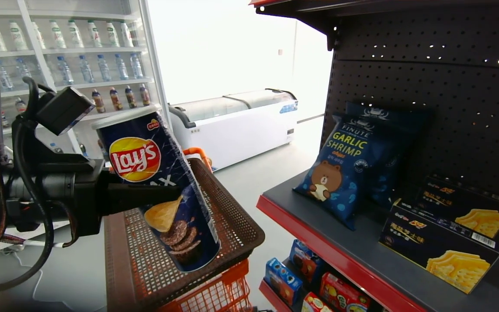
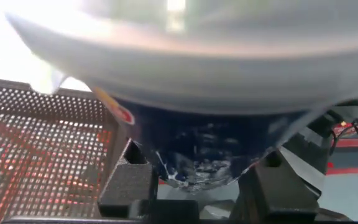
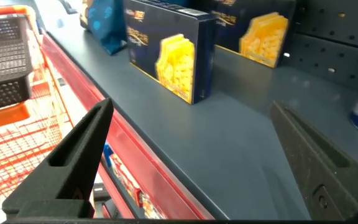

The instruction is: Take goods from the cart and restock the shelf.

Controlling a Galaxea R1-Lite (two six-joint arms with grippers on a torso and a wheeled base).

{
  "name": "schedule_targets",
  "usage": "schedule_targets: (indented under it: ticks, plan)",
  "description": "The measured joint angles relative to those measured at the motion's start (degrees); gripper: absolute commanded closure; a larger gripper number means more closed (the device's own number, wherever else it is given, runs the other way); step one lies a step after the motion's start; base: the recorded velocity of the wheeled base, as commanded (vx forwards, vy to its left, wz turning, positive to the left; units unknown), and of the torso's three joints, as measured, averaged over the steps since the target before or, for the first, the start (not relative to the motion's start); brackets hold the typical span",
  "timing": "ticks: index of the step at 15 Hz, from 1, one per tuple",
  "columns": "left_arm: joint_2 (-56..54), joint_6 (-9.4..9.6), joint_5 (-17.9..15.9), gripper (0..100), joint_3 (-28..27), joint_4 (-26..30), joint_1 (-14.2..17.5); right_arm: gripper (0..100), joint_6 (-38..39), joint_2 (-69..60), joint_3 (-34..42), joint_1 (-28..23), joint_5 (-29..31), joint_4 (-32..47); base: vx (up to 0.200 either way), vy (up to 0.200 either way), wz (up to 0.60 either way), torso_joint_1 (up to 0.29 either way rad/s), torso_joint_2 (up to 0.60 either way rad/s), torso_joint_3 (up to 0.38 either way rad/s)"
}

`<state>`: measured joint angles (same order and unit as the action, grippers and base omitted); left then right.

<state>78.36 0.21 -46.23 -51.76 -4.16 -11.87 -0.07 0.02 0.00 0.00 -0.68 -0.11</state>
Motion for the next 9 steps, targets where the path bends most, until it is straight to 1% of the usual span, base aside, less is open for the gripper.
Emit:
schedule_targets:
  ticks: [7, 9]
  plan:
    - [0.3, 0.01, 0.0, 100, 0.0, 0.0, 0.0, 0, 0.0, 0.0, 0.0, 0.0, 0.0, 0.0, 0.0, 0.0, -0.6, 0.005, 0.0, 0.006]
    - [0.3, 0.01, 0.0, 100, 0.0, 0.0, -0.5, 0, 0.0, 0.0, 0.0, 0.0, 0.0, 0.0, 0.0, 0.0, -0.6, 0.002, 0.01, 0.005]
